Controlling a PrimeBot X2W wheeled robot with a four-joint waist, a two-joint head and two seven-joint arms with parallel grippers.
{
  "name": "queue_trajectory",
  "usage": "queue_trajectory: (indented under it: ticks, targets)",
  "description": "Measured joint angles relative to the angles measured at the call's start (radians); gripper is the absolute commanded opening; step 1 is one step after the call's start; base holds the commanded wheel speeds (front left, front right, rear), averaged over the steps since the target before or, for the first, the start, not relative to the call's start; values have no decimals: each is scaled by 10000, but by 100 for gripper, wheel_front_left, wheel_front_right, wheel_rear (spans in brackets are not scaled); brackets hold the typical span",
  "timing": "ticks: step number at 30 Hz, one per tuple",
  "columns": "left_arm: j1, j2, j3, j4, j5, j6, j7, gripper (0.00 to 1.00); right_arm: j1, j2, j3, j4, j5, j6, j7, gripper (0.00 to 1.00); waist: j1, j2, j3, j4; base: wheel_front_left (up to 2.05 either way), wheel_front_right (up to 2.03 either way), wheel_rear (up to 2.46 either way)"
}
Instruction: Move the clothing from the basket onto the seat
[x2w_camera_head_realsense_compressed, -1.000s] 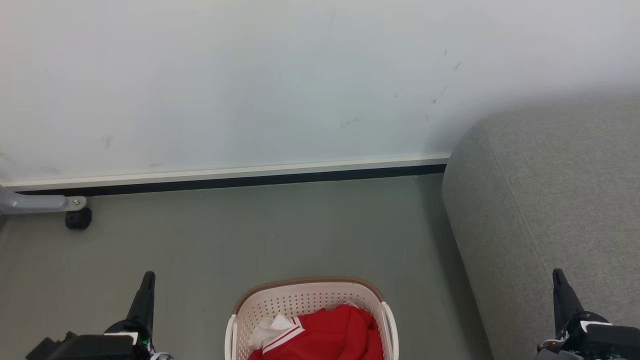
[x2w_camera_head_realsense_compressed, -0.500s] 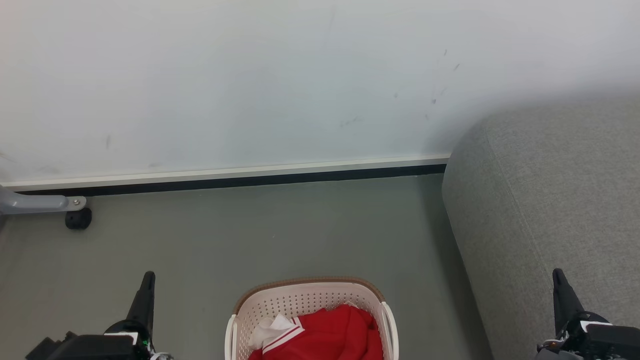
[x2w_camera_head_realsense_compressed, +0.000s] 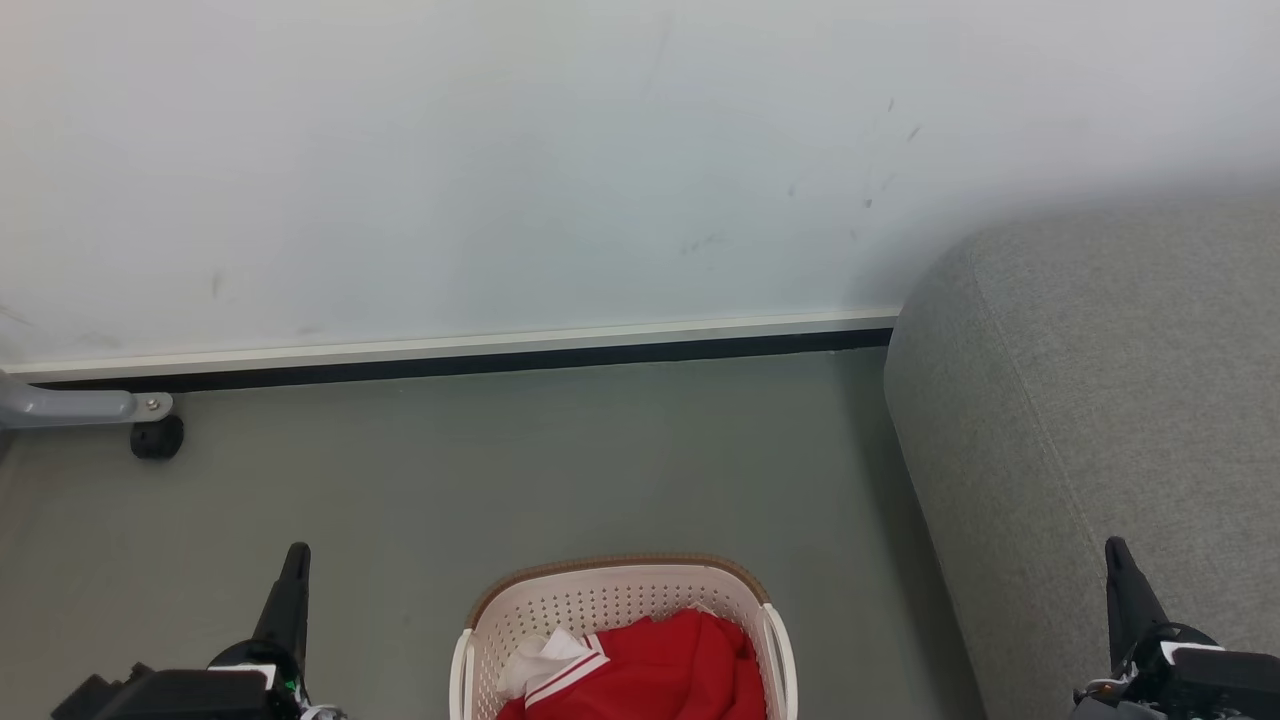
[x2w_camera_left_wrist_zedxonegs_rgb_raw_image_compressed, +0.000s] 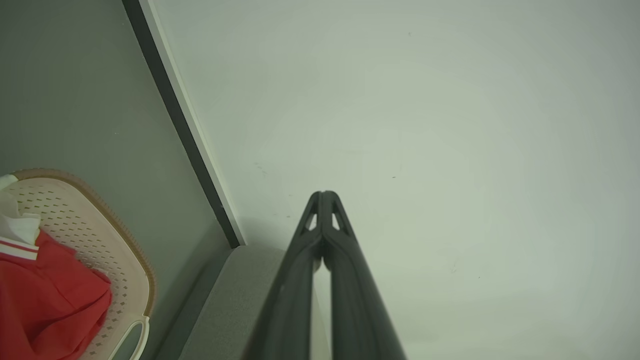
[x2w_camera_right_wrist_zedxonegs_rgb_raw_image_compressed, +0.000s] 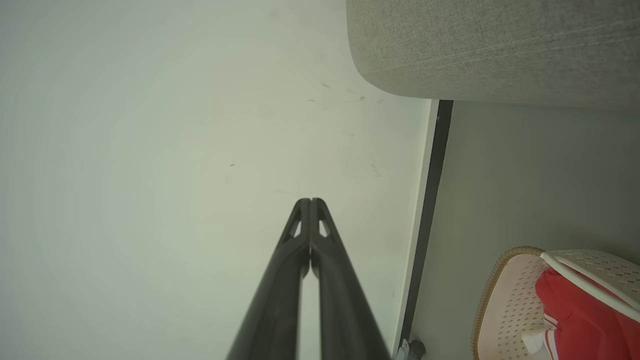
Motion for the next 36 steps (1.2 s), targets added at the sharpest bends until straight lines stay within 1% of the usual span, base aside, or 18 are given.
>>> queue_trajectory:
  ticks: [36]
  targets:
    - [0,0,0,0,-2,0,0,0,0,0,2,0,0,0,0,0,0,0,0,0,0,0,0]
